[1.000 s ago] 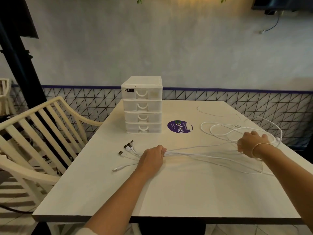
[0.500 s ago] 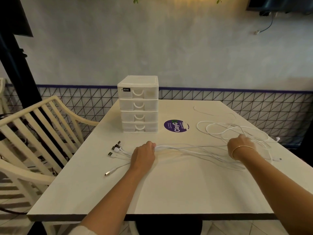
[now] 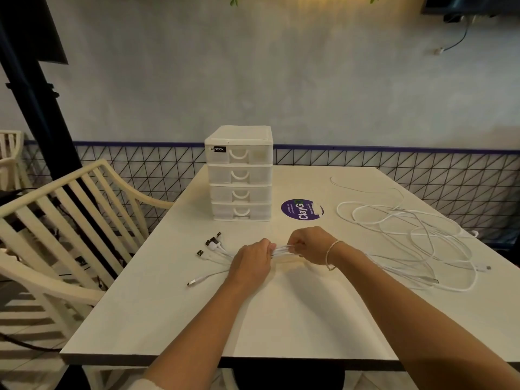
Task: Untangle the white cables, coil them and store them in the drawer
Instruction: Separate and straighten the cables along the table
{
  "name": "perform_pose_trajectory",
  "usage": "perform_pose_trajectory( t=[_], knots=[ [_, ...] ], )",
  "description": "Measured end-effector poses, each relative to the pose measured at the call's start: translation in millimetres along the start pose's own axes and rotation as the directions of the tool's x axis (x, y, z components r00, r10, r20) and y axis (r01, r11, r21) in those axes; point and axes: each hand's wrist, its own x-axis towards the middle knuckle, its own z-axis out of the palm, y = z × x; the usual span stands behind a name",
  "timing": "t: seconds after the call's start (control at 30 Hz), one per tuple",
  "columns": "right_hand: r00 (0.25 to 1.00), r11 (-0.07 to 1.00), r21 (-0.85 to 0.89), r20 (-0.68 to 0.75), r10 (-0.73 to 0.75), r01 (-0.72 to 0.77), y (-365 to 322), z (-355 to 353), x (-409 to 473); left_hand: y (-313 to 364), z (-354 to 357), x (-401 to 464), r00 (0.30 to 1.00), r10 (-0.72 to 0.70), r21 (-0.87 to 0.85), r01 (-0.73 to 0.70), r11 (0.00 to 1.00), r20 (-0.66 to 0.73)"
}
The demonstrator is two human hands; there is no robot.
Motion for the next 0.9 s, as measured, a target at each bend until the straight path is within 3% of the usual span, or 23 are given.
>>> perform_pose_trajectory(
  t=[0.4, 0.53, 0.67, 0.9],
  knots=[
    [1.000, 1.000, -0.011, 0.003, -0.025, 0.025, 1.1, -2.4, -0.7, 0.5, 0.1, -0.2, 0.999, 0.042, -0.005, -0.042, 0.999, 0.026],
    [0.993, 0.990, -0.117, 0.103, -0.063, 0.075, 3.5, -14.0, -3.6, 1.6, -1.7, -0.6, 0.999, 0.042, 0.017, -0.042, 0.999, -0.012],
    [0.974, 0.974, -0.217, 0.228, -0.012, 0.063, 10.0, -24.5, -7.7, 4.8, -2.9, -1.8, 0.997, 0.060, 0.038, -0.059, 0.998, -0.043],
    [0.962, 0.868, -0.494, 0.204, 0.183, -0.060, 33.9, -27.0, -11.2, 1.9, 0.4, -2.2, 0.995, 0.066, 0.008, -0.066, 0.998, -0.080]
  ],
)
